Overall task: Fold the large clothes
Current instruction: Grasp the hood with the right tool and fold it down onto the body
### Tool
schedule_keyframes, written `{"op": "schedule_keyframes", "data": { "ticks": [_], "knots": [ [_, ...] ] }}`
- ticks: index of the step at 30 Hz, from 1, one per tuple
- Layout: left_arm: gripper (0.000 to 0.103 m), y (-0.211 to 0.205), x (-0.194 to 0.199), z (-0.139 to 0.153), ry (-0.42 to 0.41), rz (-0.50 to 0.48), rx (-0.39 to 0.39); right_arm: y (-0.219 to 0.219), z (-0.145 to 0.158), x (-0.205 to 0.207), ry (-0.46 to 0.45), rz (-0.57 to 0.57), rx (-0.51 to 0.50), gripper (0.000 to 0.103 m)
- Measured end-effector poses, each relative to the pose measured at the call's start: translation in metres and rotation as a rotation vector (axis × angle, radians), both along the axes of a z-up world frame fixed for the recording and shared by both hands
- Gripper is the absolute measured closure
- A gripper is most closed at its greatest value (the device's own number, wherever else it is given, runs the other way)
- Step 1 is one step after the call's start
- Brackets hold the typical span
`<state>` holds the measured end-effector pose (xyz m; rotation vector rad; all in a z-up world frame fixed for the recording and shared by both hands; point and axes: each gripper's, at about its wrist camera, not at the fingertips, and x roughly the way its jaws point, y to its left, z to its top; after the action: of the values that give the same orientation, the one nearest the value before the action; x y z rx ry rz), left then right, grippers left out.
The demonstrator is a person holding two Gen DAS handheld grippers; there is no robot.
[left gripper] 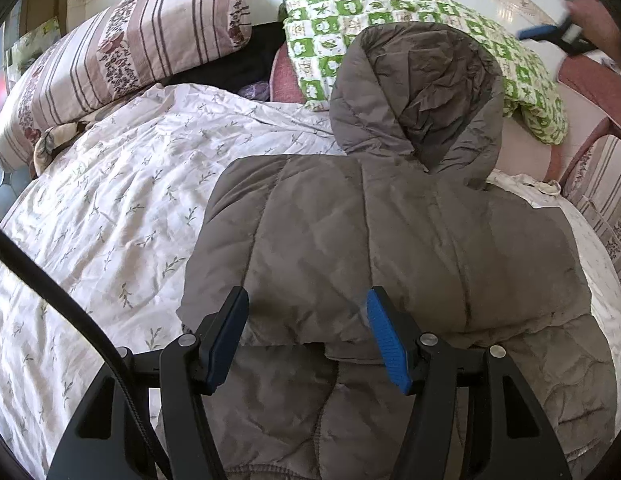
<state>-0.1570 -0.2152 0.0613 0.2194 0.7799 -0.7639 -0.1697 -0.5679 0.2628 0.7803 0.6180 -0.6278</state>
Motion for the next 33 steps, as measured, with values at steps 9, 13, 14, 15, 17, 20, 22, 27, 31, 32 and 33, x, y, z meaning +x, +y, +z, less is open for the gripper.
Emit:
{"op": "schedule_keyframes", "data": {
  "ticks": [9,13,14,15,17,20,22,27,31,32,33],
  "knots": [
    [0.042,-0.001,-0.001,-0.003,0.000,-0.022,-0.010,-0.064,-0.026,0.048,-0.080,-0.151,0.098,0.030],
    [0.042,-0.002,-0.001,-0.003,-0.001,-0.029,-0.010,-0.090,-0.055,0.054,-0.073,-0.230,0.143,0.028],
    [0.042,-0.003,-0.001,-0.003,-0.003,-0.032,-0.011,-0.095,-0.062,0.054,-0.072,-0.238,0.155,0.028],
    [0.042,-0.003,-0.001,-0.003,-0.005,-0.034,-0.011,-0.099,-0.073,0.054,-0.072,-0.250,0.177,0.030],
    [0.042,-0.004,-0.001,-0.004,-0.007,-0.035,-0.009,-0.101,-0.088,0.051,-0.099,-0.248,0.211,0.053],
    [0.042,-0.004,-0.001,-0.005,-0.005,-0.033,-0.009,-0.090,-0.091,0.037,-0.120,-0.200,0.205,0.082],
    [0.042,-0.003,-0.001,-0.004,-0.006,-0.027,-0.011,-0.074,-0.085,0.022,-0.150,-0.185,0.178,0.085],
    [0.042,0.002,0.000,0.000,-0.017,-0.006,-0.021,-0.015,-0.066,-0.027,-0.221,-0.112,0.130,0.086],
    [0.042,0.007,0.001,0.003,-0.020,0.002,-0.030,0.037,-0.064,-0.065,-0.243,-0.058,0.082,0.087],
    [0.042,0.007,0.001,0.004,-0.021,0.004,-0.032,0.051,-0.067,-0.077,-0.250,-0.039,0.080,0.087],
    [0.042,0.008,0.001,0.004,-0.021,0.004,-0.033,0.067,-0.072,-0.089,-0.254,-0.026,0.077,0.087]
  ]
}}
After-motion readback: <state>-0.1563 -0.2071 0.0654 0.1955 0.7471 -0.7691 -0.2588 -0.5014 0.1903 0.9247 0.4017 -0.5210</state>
